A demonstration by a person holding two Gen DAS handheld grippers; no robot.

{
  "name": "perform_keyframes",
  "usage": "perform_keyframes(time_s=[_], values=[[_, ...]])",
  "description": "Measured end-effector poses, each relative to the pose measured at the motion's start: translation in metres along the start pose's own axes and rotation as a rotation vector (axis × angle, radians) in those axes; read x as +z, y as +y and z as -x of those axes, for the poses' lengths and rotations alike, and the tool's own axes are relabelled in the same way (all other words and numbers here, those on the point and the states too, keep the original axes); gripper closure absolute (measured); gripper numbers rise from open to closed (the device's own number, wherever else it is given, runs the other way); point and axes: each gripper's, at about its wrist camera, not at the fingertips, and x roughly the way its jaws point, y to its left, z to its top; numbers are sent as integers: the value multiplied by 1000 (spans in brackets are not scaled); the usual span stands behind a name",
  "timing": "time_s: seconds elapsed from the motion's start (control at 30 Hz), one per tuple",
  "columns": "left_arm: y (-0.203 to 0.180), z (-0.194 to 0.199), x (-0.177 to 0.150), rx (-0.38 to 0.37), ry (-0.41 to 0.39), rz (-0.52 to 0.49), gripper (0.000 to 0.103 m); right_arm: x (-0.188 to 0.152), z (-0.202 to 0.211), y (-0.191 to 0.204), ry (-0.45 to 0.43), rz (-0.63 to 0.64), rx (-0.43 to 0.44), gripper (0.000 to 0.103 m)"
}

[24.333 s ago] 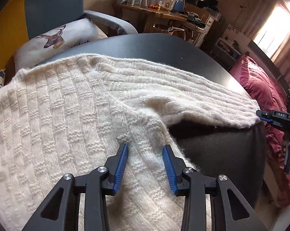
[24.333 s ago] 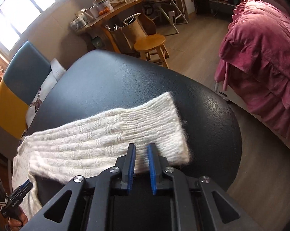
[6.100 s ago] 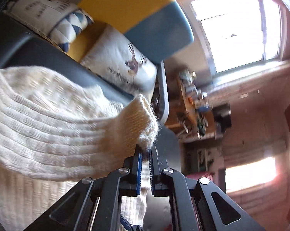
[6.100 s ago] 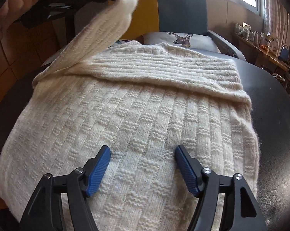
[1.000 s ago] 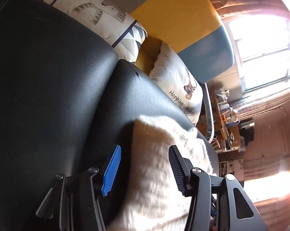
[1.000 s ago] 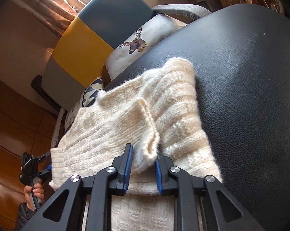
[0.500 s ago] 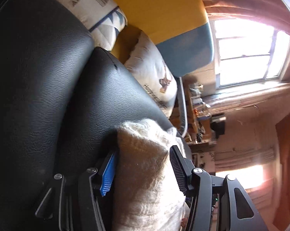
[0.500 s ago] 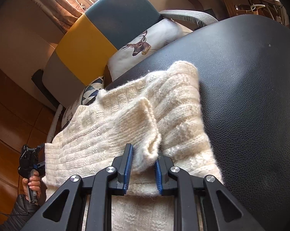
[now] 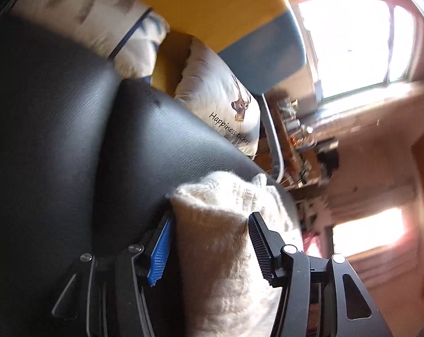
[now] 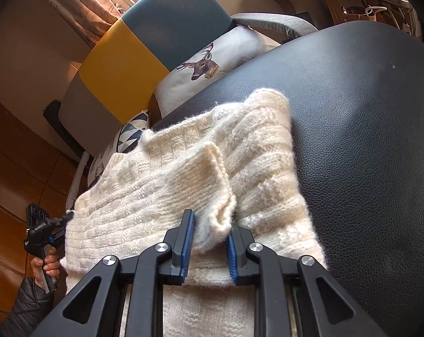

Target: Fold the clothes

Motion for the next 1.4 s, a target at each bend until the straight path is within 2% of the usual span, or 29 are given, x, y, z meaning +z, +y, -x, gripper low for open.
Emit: perform_keyframes(time_s=[0.03, 0.07, 0.13, 0.2, 0.27, 0.3, 0.4, 0.43, 0.47, 0.5, 0.57, 0.6, 0.67, 0.7, 0.77, 0.87, 0.93, 1.1, 1.3, 1.33, 1.4], values=[[-7, -5, 0, 37, 14, -49, 66, 2, 1, 3, 1, 9, -25, 83], [-15, -9, -2, 74, 22, -98, 88, 3, 3, 10, -7, 43, -64, 83], [-32, -10, -7, 139, 7, -183, 89, 3, 6, 27, -31, 152, -145, 83], [-47, 2, -9, 152, -46, -220, 90, 2, 6, 41, -48, 246, -219, 84], [-61, 15, -10, 189, -105, -257, 90, -2, -1, 42, -38, 284, -272, 88], [-67, 16, -11, 262, -125, -283, 90, -4, -5, 43, -33, 302, -299, 88], [-79, -5, -19, 576, -119, -391, 90, -7, -7, 47, -34, 341, -344, 88], [-80, -17, -23, 656, -100, -425, 90, -7, -7, 46, -34, 341, -345, 88], [-79, -25, -26, 690, -79, -442, 89, -7, -7, 44, -31, 338, -340, 88], [-77, -30, -27, 693, -68, -435, 88, -6, -6, 42, -27, 330, -331, 88], [-71, -22, -23, 622, -84, -362, 87, -4, -5, 39, -24, 306, -311, 89], [-65, -15, -18, 577, -88, -299, 81, -4, -4, 37, -24, 293, -300, 89], [-54, 0, -8, 498, -103, -180, 79, -3, -4, 34, -29, 267, -278, 87], [-50, 11, -7, 491, -130, -142, 75, -3, -3, 33, -32, 253, -267, 86], [-43, 37, -10, 459, -164, -86, 72, -2, -1, 28, -40, 213, -238, 85], [-34, 68, -30, 375, -156, -40, 69, 1, 0, 20, -42, 150, -191, 84], [-31, 79, -48, 380, -132, -62, 69, 3, 0, 17, -34, 118, -171, 84], [-28, 81, -91, 293, -38, -120, 65, 5, -1, 16, -18, 98, -166, 84], [-49, 64, -116, 235, -9, -228, 58, 6, -1, 17, -22, 120, -169, 84], [-52, 61, -120, 239, -8, -248, 58, 5, -1, 17, -23, 123, -173, 84], [-54, 54, -120, 332, -21, -288, 60, 4, -1, 18, -26, 124, -175, 84]])
